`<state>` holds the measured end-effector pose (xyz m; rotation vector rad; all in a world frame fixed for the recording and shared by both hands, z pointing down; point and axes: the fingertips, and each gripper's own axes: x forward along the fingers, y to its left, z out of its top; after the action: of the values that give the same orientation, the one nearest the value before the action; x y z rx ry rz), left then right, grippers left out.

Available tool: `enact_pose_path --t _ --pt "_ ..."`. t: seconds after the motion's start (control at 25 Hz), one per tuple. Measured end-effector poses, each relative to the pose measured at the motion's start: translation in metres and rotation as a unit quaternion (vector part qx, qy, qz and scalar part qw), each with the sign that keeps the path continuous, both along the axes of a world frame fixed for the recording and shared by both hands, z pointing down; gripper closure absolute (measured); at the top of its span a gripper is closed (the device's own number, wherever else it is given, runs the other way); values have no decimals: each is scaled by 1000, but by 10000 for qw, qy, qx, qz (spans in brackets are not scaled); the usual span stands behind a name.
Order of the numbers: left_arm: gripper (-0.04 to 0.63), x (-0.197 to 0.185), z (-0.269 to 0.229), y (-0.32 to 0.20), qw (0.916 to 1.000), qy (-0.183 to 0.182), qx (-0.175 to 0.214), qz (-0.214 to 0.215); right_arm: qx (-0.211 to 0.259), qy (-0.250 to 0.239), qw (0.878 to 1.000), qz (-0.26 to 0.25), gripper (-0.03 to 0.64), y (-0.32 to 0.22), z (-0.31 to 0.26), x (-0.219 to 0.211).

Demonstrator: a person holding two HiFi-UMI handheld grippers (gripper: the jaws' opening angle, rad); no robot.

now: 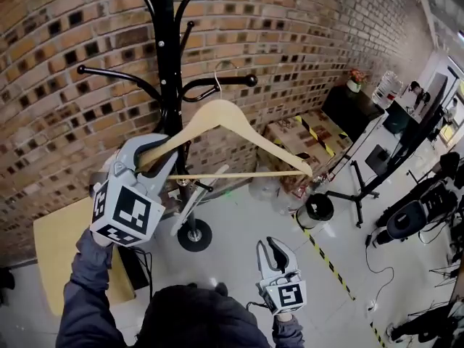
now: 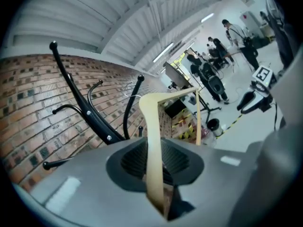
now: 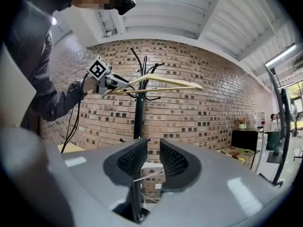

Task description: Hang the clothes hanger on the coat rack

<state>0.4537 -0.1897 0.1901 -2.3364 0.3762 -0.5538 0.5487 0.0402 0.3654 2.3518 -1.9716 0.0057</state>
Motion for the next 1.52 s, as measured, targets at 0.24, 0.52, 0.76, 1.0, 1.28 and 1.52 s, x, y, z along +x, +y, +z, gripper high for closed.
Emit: enact_pose_path --t 0.24,0.52,0.76,1.0,1.28,1.52 --pt "505 -2 -16 2 9846 -811 1267 -887 -80 -159 9996 -219 528 11 16 21" --pt "505 -7 -22 10 9645 -1272 1774 -1486 -191 -217 9979 -572 529 1 32 36" --pt "503 -15 17 13 9700 -922 1544 -1633 -198 -207 9962 -824 528 -8 36 40" --pt "503 -15 54 -25 9645 -314 1634 -2052 -322 -183 9954 -885 529 -8 47 45" --pt "502 -37 134 -81 9633 -554 1126 -2371 -445 -181 9950 -875 529 -2 54 52" --pt "499 -33 148 -82 9666 -201 1176 -2270 -578 -205 9939 -920 528 0 60 45"
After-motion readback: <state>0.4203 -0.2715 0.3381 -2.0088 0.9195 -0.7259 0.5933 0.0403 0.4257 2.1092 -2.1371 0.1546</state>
